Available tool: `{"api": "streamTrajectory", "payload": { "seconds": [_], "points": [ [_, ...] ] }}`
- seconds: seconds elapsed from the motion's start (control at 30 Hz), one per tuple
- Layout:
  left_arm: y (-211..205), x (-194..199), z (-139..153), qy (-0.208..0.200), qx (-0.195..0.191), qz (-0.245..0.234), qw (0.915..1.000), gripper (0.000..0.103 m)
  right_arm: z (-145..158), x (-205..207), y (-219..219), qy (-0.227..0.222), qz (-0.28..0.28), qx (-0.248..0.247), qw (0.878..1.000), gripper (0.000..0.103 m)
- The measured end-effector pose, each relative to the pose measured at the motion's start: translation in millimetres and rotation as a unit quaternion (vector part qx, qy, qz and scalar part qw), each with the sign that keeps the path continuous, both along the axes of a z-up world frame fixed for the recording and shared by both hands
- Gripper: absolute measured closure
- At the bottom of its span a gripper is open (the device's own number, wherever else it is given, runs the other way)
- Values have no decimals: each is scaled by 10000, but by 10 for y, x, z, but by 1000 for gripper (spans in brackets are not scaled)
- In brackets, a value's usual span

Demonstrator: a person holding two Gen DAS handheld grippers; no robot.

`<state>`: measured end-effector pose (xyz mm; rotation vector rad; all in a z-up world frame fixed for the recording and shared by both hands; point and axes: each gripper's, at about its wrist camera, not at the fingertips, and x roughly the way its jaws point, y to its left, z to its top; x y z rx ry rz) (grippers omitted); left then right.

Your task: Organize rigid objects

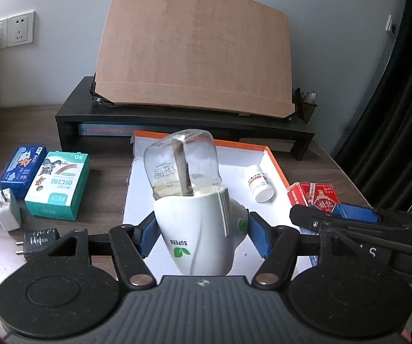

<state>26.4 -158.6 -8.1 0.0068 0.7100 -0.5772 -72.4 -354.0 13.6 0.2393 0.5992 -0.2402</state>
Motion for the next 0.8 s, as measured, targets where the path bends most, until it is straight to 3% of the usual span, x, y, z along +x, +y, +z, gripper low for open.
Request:
{"api": "streamTrajectory", "payload": {
  "seconds": [0.8],
  "points": [
    [20,33,-36,28,141,-13,9999,37,-40,105,14,135,13,-14,9999,32]
  ]
}}
